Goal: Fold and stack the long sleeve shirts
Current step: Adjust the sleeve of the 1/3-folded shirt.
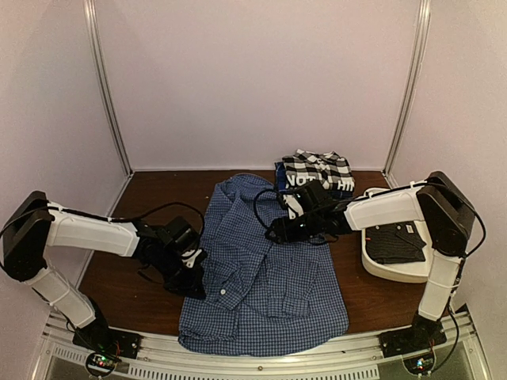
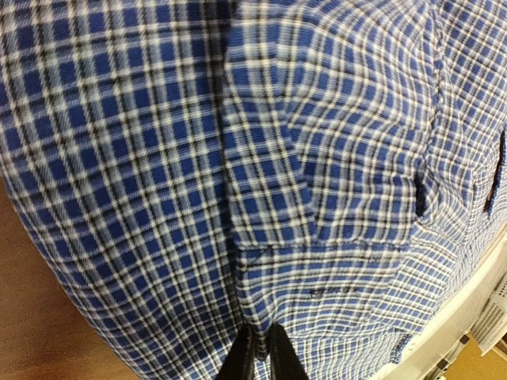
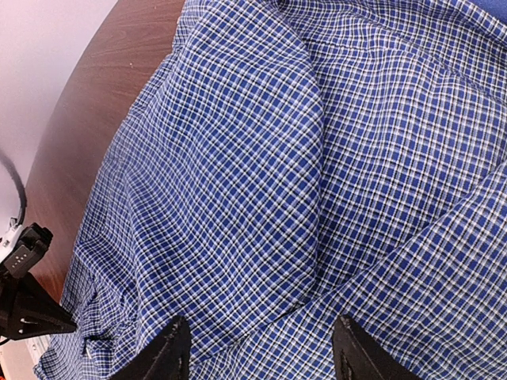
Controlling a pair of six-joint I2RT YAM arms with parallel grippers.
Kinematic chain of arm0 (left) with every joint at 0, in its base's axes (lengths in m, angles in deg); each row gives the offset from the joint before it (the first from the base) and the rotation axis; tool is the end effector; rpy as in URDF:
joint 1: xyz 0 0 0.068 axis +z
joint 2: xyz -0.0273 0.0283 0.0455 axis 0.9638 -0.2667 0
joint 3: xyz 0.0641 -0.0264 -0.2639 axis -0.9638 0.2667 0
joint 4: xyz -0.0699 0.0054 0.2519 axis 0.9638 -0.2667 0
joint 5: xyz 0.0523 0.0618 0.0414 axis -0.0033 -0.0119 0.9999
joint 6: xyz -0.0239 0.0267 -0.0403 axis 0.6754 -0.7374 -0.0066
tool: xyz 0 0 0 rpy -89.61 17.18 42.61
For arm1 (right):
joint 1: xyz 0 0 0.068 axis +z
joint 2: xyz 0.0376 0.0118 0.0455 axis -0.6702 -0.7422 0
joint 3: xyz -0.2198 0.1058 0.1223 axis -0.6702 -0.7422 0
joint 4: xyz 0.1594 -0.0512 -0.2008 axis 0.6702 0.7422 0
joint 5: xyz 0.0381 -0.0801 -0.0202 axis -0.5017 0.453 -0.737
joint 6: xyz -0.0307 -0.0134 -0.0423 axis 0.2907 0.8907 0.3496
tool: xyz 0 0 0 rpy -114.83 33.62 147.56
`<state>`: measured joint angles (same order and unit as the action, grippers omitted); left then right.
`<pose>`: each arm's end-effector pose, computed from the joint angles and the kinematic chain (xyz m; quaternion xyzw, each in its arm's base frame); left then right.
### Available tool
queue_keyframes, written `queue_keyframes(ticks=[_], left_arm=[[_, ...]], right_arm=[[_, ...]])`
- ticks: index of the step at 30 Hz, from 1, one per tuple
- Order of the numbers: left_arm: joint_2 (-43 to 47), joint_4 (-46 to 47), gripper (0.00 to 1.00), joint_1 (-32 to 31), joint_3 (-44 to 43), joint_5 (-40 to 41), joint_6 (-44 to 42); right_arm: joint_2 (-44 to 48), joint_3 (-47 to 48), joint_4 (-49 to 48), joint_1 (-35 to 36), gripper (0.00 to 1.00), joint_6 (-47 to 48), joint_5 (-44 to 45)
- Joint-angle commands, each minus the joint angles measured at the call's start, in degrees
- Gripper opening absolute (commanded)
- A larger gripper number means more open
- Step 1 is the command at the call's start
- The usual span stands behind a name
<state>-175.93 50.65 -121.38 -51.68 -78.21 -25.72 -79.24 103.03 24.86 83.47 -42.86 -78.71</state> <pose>0.1667 -0.1959 0.1440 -0.0291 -0.9734 0.2258 0.0260 0.2883 0.2703 0.1699 -0.1791 0.8900 0.3497 0.2313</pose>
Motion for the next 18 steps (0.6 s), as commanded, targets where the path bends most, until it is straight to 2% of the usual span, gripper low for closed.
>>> queue_keyframes(ticks=[1, 3, 9, 18], left_arm=[[2.25, -0.67, 0.04, -0.35, -1.01, -0.64, 0.69], [3.43, -2.18, 0.00, -0.43, -1.28, -0.62, 0.69], [7.81, -7.00, 0.00, -0.43, -1.03, -0.65, 1.00], [11.34, -7.88, 0.00, -1.19, 5.25, -3.98, 2.21]], right_arm=[[1.12, -0.65, -0.75, 0.00, 0.62, -0.11, 0.68], [1.03, -0.52, -0.69, -0.01, 0.62, 0.05, 0.95], [-0.27, 1.39, 0.39, 0.01, 0.63, 0.93, 1.57], [-4.59, 5.80, 1.14, -0.03, 0.64, 2.33, 1.93]])
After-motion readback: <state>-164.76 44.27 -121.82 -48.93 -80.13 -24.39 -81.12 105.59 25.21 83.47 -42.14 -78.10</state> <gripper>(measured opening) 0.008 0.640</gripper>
